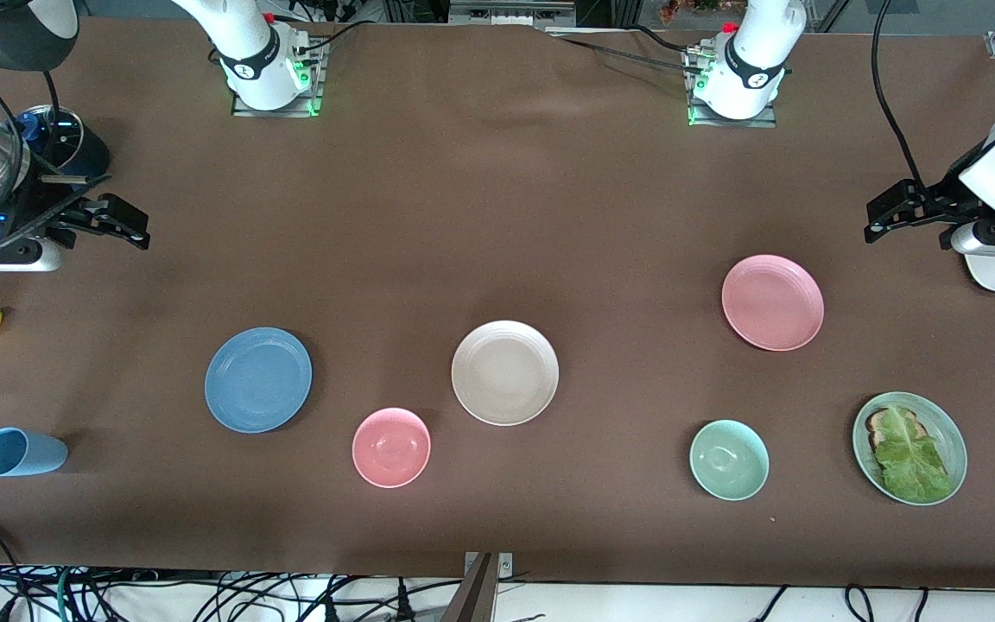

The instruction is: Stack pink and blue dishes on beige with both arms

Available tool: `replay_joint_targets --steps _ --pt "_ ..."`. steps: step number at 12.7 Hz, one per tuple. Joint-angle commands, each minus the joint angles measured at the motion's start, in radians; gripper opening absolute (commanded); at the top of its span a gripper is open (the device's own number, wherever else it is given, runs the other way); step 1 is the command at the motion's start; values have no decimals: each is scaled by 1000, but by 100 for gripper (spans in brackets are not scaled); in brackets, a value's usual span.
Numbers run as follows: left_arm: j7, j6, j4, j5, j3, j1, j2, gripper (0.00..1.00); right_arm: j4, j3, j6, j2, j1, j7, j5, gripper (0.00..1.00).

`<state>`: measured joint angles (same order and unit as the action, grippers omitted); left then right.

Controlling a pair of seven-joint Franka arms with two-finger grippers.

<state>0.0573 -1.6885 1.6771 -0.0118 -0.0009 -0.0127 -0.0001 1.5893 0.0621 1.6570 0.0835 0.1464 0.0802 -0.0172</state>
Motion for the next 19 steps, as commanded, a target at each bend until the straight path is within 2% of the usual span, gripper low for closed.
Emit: replay_joint_targets --steps 1,19 --pt "6 4 -19 0 -1 -3 9 100 14 1 -5 -15 -4 7 14 100" --pt "4 7 -17 0 -2 -4 9 100 12 33 -20 -7 -4 6 20 100"
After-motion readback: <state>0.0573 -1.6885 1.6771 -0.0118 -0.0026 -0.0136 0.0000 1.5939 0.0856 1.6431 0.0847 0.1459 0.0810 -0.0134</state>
